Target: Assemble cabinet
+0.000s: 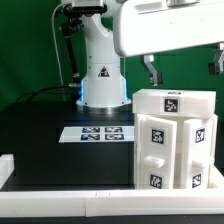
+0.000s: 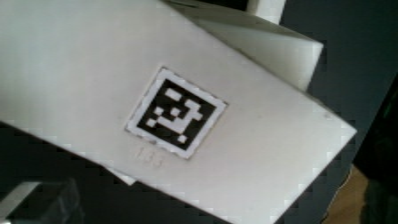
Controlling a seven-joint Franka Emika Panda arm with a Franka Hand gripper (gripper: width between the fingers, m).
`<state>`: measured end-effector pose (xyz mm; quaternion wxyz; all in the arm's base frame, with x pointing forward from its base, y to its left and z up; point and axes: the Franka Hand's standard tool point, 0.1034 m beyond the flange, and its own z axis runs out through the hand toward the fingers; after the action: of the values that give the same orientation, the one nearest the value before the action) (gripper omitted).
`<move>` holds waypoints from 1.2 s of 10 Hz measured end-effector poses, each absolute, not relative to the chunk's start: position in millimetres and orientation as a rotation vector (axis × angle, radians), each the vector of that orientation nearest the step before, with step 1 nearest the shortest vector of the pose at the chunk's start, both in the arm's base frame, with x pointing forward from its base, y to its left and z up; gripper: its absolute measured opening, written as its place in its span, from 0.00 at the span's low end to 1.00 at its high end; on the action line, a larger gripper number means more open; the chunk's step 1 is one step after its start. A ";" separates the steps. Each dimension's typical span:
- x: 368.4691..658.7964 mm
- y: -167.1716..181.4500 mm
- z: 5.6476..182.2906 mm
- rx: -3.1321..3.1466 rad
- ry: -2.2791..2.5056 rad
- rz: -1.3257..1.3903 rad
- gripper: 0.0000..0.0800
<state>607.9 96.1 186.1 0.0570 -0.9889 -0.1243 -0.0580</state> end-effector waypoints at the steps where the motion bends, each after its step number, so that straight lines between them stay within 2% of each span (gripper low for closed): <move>1: 608.0 95.1 185.9 -2.990 -0.470 -0.182 1.00; 7: 605.4 94.3 179.3 -2.830 -1.185 -0.226 1.00; 12: 599.5 87.7 163.6 -2.641 -1.618 -0.209 1.00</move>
Offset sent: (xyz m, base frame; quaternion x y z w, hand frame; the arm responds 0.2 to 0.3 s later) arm 0.0000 0.0000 0.0000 0.0000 0.0000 -0.1296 0.9916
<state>599.5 87.7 163.6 0.0184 -0.8506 -0.5211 -0.0673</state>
